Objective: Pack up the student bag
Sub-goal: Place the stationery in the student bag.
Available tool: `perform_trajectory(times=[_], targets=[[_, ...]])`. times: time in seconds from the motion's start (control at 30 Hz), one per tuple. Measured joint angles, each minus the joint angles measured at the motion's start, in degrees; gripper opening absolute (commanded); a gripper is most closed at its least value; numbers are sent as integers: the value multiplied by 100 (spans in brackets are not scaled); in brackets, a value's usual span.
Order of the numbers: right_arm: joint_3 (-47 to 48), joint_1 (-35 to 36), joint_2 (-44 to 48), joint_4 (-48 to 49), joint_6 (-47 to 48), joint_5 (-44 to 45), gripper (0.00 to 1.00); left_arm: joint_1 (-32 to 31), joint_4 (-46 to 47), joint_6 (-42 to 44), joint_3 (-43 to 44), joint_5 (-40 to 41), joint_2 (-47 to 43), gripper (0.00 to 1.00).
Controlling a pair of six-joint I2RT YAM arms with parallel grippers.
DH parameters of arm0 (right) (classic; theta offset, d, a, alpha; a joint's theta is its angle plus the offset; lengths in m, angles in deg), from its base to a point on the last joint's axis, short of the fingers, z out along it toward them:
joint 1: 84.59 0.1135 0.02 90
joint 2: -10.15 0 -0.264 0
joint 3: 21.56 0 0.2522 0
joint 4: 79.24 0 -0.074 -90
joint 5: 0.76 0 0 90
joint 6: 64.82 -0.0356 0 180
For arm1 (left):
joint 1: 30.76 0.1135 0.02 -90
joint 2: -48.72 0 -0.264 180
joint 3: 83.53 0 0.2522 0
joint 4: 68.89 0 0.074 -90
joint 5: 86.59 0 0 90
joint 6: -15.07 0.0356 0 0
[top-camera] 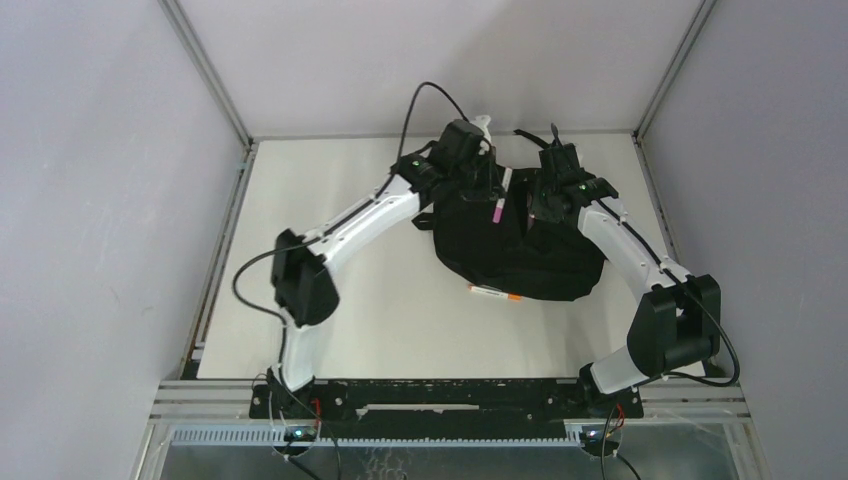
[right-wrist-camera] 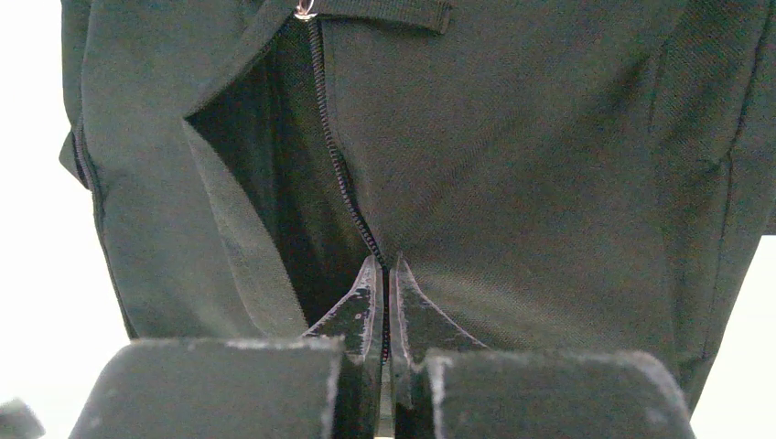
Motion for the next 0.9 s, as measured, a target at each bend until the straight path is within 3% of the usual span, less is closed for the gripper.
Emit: perform_trajectory(times=[0.13, 0.3, 0.37, 0.47, 0.57, 0.67, 0.8, 0.9], targets=[[0, 0, 2, -11, 0, 2, 0, 26, -4, -249, 785, -570, 973, 0], [0, -11, 11, -17, 2, 7, 0, 37, 155, -717, 938, -1062, 1609, 3], [0, -15, 11, -20, 0, 7, 0, 37, 254, -914, 938, -1147, 1746, 13], [0, -26, 11, -31, 0, 4, 0, 44, 398, -1165, 960, -1259, 1897, 47], [0, -31, 13, -35, 4, -2, 0, 52, 542, -1419, 979, -1296, 1987, 54], [0, -44, 35, -61, 2, 17, 0, 72, 603, -1552, 977, -1296, 1993, 49], [-11, -42, 90, -63, 2, 17, 0, 87, 887, -1641, 848, -1239, 1906, 24], [-81, -42, 162, -61, 2, 17, 0, 92, 1084, -1652, 361, -1180, 1563, 19]])
